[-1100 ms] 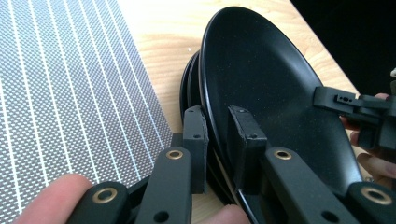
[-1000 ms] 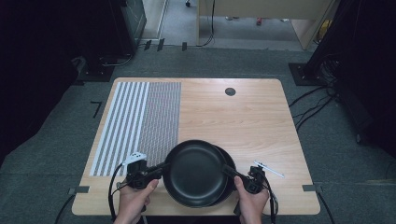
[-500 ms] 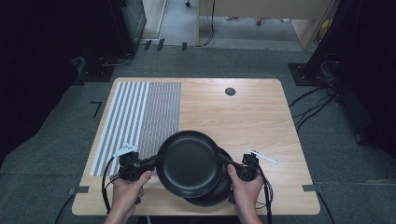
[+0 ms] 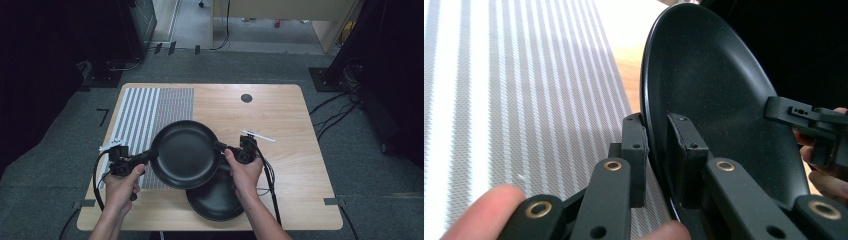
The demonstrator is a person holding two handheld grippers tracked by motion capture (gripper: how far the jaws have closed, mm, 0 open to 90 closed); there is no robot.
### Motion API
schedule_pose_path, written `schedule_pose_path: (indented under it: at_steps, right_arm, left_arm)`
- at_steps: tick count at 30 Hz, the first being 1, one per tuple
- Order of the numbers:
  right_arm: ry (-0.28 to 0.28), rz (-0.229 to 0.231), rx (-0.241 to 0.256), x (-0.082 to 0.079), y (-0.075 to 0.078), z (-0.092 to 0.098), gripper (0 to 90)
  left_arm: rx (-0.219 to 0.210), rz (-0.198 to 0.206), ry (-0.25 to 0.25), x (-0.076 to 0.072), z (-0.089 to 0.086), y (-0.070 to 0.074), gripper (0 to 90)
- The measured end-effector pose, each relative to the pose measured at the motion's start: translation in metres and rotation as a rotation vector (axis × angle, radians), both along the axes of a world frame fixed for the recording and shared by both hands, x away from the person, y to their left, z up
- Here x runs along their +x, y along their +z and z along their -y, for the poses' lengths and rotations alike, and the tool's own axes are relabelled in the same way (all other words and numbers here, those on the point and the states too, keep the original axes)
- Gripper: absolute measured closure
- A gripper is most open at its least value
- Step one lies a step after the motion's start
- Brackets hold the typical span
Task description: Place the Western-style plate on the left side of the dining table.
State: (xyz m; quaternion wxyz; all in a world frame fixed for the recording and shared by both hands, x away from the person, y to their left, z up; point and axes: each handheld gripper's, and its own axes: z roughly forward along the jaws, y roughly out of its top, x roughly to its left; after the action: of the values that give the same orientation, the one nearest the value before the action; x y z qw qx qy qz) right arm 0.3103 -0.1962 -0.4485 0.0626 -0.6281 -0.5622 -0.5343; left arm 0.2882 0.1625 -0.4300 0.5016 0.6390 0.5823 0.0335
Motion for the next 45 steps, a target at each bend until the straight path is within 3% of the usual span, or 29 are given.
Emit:
schedule_pose_path:
  at_steps: [15,21,32,38,45]
  right_arm:
    - [0.046,0.018,-0.059,0.062,0.011,-0.045,84.4]
    - [0.056,0.025,-0.087,0.080,0.011,-0.056,84.3]
    - [0.038,-0.027,-0.097,0.117,-0.005,-0.080,82.7]
    - [0.033,-0.066,-0.096,0.130,-0.018,-0.097,81.6]
    - [0.031,-0.107,-0.111,0.144,-0.032,-0.119,80.4]
  left_arm:
    - [0.008,-0.023,0.072,0.042,-0.033,0.003,79.2]
    - [0.009,-0.045,0.095,0.061,-0.043,-0.003,79.0]
    - [0.027,-0.090,0.149,0.092,-0.058,-0.011,79.3]
    - [0.022,-0.112,0.176,0.101,-0.071,-0.016,80.6]
    - [0.049,-0.153,0.217,0.114,-0.088,-0.028,80.7]
